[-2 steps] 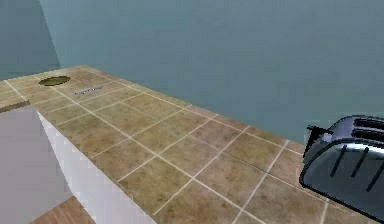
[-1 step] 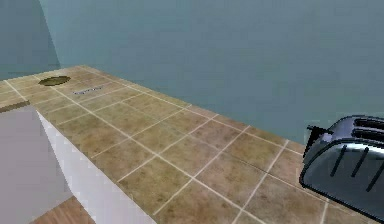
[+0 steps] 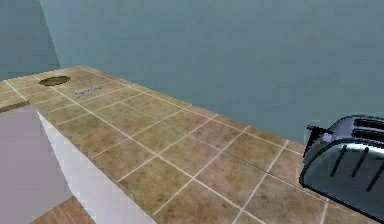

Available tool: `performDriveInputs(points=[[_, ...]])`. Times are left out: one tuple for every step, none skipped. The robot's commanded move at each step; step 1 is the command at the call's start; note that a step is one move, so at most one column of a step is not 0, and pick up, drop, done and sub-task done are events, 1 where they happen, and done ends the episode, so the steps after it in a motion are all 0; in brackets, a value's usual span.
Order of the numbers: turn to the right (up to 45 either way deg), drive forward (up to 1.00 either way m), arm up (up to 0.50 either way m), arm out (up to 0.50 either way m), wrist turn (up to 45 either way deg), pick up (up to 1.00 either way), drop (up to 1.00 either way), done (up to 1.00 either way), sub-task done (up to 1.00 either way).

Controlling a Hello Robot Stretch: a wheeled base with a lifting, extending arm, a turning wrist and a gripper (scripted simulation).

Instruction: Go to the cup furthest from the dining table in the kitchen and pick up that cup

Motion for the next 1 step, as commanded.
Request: performDriveInputs(points=[[0.0,0.0,0.0,0.0,0.0,0.0,0.0,1.0,0.0]])
